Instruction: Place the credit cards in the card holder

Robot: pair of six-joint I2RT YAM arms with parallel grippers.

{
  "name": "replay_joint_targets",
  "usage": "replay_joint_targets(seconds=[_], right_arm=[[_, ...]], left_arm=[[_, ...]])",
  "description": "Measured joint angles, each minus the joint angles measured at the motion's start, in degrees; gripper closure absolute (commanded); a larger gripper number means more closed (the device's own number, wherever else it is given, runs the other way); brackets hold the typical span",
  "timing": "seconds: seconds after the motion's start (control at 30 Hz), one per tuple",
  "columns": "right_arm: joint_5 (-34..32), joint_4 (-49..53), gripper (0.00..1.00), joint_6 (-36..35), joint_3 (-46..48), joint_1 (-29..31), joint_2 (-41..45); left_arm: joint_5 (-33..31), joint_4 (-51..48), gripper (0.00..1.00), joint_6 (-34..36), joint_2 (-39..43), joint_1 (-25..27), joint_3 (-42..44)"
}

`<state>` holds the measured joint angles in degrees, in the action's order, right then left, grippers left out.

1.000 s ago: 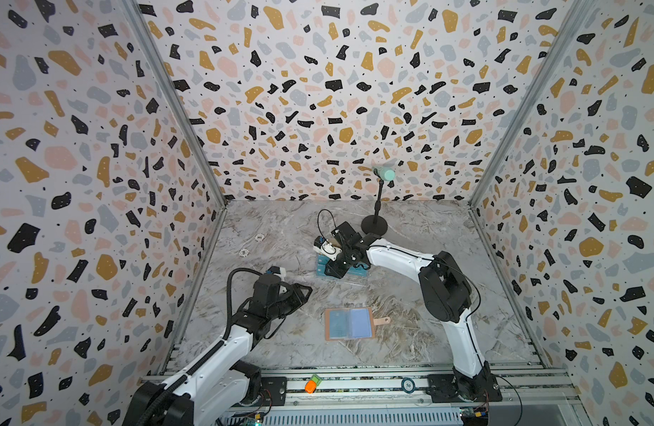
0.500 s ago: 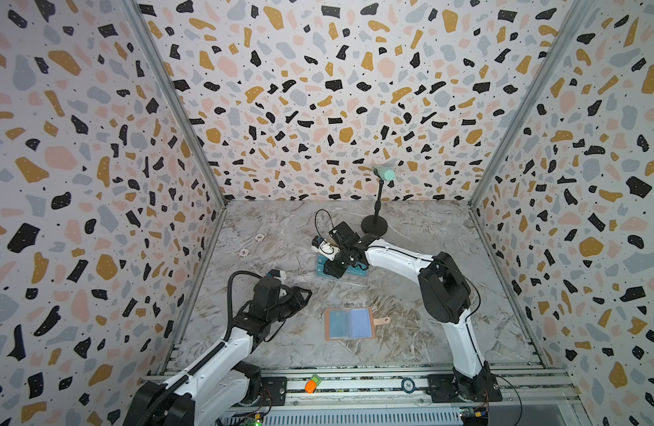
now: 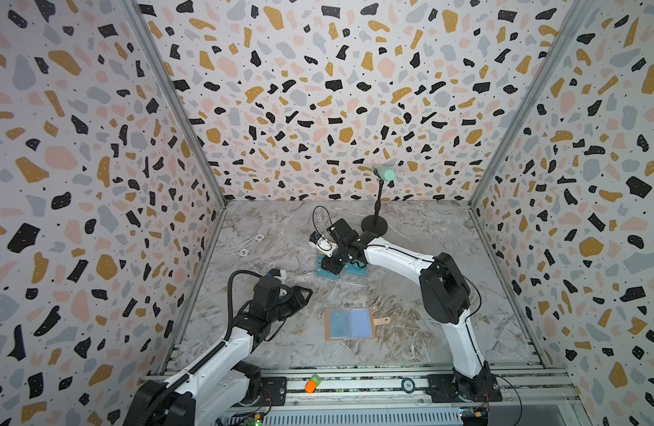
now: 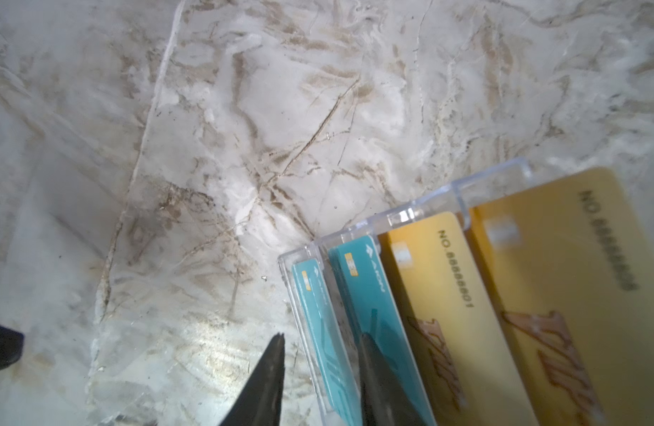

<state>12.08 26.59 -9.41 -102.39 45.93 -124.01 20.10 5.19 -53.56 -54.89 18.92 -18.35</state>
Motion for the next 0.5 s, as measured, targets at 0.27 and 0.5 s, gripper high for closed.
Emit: replay_joint_targets(seconds=[0.27,0.5], right_arm=[[-0.72,0.66,0.66,-0.76,-1.22,0.09,-1.79],[-1.03,1.33,0.68,-1.29,-1.22,0.39,-2.47]], left_arm=[[0.42,0.07,0.54,0.02,-1.18,0.00,0.02],[0.42,0.07,0.54,0.02,-1.51,0.00,0.00]])
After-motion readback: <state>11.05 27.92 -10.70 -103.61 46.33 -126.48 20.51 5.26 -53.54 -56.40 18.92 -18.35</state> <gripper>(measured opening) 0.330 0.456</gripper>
